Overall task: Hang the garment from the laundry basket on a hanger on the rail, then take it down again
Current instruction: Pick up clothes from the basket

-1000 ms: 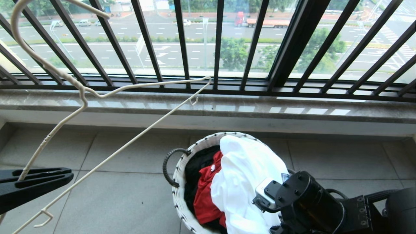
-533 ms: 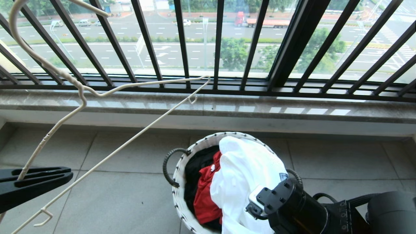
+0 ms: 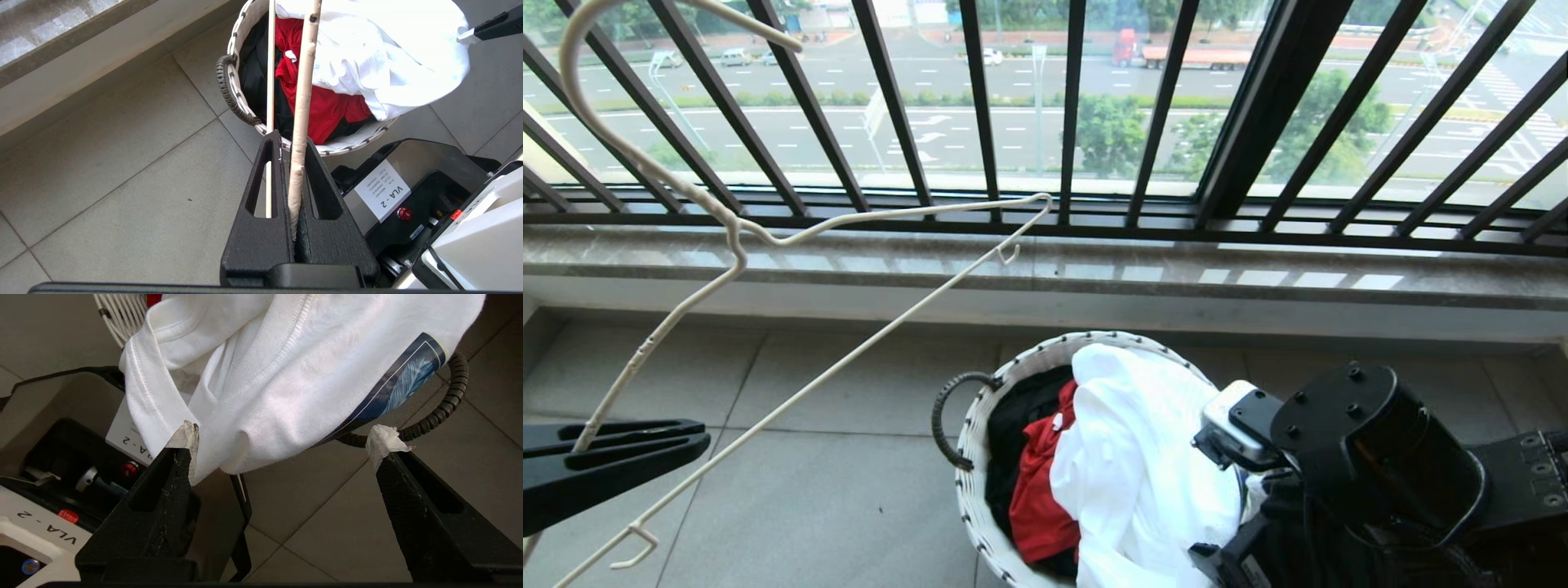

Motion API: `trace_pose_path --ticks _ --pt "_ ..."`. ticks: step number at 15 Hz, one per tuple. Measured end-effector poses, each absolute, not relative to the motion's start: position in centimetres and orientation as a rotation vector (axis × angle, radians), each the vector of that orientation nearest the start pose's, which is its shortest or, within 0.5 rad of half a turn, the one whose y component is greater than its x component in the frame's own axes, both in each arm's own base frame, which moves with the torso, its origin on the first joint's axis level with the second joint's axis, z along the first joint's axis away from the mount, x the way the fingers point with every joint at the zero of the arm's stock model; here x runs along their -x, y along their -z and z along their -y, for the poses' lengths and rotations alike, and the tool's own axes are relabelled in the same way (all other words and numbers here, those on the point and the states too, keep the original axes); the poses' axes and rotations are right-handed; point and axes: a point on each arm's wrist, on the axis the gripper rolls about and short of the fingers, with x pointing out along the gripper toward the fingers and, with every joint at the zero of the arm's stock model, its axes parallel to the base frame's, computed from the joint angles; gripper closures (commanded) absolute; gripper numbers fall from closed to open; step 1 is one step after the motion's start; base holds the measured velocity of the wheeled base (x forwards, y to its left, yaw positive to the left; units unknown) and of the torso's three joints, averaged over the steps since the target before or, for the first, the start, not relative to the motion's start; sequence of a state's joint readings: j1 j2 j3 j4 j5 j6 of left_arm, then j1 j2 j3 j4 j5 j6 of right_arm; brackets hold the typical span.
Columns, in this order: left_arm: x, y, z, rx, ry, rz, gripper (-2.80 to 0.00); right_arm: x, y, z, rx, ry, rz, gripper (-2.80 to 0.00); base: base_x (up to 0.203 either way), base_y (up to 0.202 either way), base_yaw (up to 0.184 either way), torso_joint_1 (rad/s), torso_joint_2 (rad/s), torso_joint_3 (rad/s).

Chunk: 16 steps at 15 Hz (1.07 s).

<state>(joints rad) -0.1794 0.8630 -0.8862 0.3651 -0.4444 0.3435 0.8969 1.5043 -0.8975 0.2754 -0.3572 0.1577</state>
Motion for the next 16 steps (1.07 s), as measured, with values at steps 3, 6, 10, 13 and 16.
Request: trace_pose_path --ticks 3,6,10,13,16 --pt "-7.2 -27.4 2.3 -0.282 0.671 -0.241 0.0 -14.6 -19.8 -16.9 0.356 -0.443 -0.73 -2.8 0.0 0.0 0.0 0.0 0.0 0.0" --pt "-7.3 -27.3 2.3 -0.281 0.672 -0.246 0.0 -15.4 -20.7 -16.1 0.332 -0.389 -0.697 -2.8 0.0 0.0 0.0 0.0 0.0 0.0" --pt "-7.3 -27.5 2.3 -0.281 0.671 -0.242 0.0 -18.4 -22.6 -14.6 0.315 -0.28 -0.605 -2.8 0.0 0.0 0.0 0.0 0.0 0.0" --pt "-7.0 -27.7 2.3 -0.279 0.669 -0.228 0.0 -20.1 -22.9 -14.4 0.362 -0.261 -0.561 0.0 0.0 0.0 0.0 0.0 0.0 0.0" --pt "-7.0 -27.8 2.3 -0.276 0.67 -0.225 0.0 -22.0 -22.6 -15.5 0.35 -0.254 -0.543 0.0 0.0 0.0 0.0 0.0 0.0 0.0"
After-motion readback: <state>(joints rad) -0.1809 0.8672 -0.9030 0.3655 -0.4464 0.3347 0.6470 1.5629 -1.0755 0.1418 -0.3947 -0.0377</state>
